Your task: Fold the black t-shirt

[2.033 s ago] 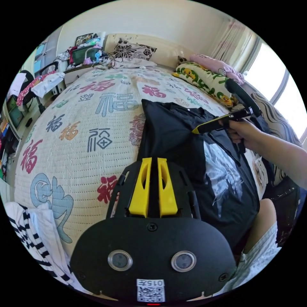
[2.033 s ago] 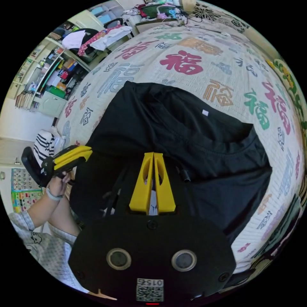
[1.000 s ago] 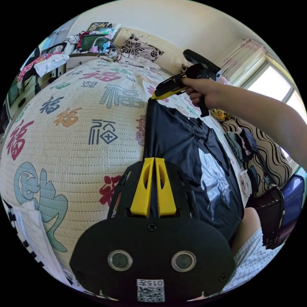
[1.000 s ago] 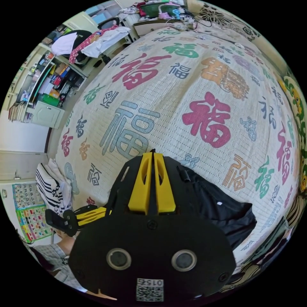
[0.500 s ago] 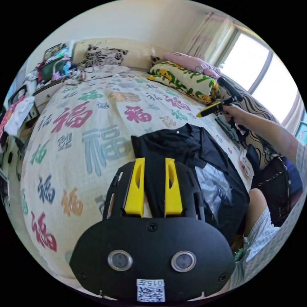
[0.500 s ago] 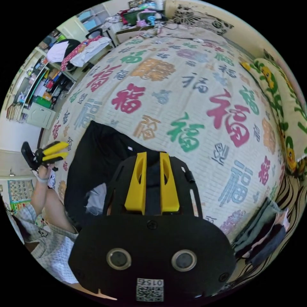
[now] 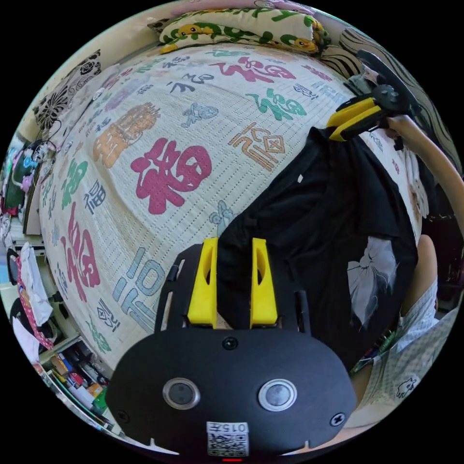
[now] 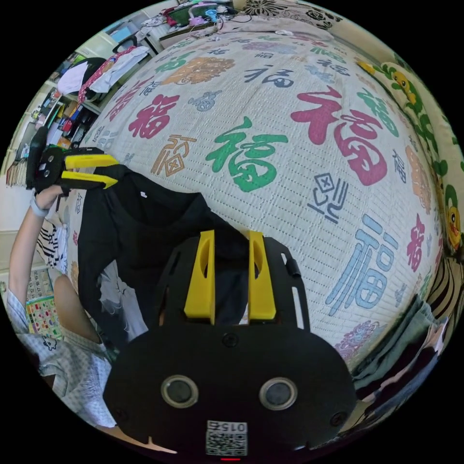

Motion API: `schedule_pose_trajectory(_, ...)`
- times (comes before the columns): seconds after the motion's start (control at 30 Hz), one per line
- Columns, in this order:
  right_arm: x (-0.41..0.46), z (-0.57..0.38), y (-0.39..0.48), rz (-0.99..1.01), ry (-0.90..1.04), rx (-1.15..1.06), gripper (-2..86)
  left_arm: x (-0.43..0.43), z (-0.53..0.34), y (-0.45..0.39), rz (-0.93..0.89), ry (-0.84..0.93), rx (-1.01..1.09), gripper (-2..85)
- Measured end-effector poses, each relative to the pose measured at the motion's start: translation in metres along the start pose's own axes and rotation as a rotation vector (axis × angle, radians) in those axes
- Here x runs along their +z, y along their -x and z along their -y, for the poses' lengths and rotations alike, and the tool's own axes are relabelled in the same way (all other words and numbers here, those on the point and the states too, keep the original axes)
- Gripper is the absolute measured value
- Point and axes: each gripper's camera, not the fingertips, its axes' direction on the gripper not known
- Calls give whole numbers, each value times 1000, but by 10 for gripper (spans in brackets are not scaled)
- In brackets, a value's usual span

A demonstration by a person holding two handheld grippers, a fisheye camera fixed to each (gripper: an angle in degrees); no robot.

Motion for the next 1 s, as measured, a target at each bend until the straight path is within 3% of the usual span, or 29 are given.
schedule_pose_trajectory(0.13,-7,-15,-4,29,37,-48,10,-18,6,14,-84,17,-46,28)
schedule_pose_trajectory(0.53,-82,-61,-4,-54,-121,72,-10,-131,6,12,34,-125,-102,5)
schedule_pose_trajectory(0.77,-100,-160,25,23,-169,-13,-9,-187,-120,-69,-1,-286,-18,6)
schedule_pose_trajectory(1.0,-123,-351,97,178,-232,-157,-8,-222,-282,-213,-49,-367,73,8)
